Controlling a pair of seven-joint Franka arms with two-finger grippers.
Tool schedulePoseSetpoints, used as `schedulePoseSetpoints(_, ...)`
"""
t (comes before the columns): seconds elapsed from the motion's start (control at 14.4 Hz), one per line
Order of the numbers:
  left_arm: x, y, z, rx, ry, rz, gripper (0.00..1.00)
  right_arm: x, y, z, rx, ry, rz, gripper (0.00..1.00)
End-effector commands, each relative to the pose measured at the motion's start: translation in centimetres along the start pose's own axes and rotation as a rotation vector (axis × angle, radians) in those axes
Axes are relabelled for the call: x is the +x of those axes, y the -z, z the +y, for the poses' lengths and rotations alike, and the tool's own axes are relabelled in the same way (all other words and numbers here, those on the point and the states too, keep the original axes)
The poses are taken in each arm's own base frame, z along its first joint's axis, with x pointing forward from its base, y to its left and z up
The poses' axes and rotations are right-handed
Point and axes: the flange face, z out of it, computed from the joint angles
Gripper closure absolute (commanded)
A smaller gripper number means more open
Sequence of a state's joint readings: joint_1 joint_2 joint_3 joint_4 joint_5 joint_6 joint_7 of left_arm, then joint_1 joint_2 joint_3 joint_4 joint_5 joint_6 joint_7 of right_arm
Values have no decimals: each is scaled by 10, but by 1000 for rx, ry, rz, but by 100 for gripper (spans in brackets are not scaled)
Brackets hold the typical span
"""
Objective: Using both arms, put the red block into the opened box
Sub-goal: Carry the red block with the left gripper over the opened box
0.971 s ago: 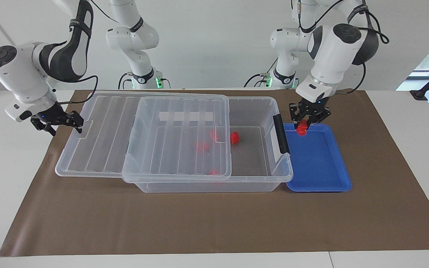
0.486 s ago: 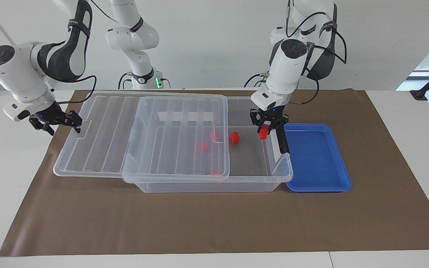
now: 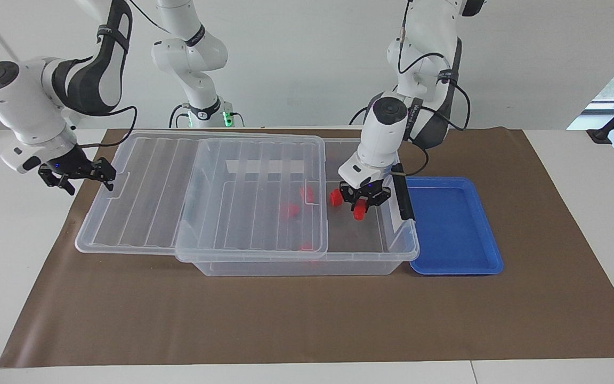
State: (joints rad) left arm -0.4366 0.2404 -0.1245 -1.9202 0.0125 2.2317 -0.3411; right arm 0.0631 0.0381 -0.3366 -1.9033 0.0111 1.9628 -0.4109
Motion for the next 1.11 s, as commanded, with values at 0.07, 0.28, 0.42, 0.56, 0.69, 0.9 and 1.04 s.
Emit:
schedulePoseSetpoints(0.07,7,-35,1,10,45,8,100,23,67,-36,38,-47,-19,0)
schedulePoseSetpoints(0.28,12,-52,-2,30,79,30,100,27,112,-74,48,-100,-44,0)
schedulePoseSetpoints(0.42,15,-62,-6,29,119,28,100,27,110,-96,56,-135,-92,0)
schedulePoseSetpoints(0.56,17,-63,-9,27,124,33,100,28,111,-99,54,-139,-88,0)
schedulePoseSetpoints(0.69,17,-63,-10,29,127,31,100,27,111,-101,54,-138,-95,0)
schedulePoseSetpoints(0.9,21,-60,-15,27,136,38,0,25,115,-102,53,-138,-87,0)
schedulePoseSetpoints(1.04,22,-49,-21,25,145,49,0,28,117,-108,45,-125,-72,0)
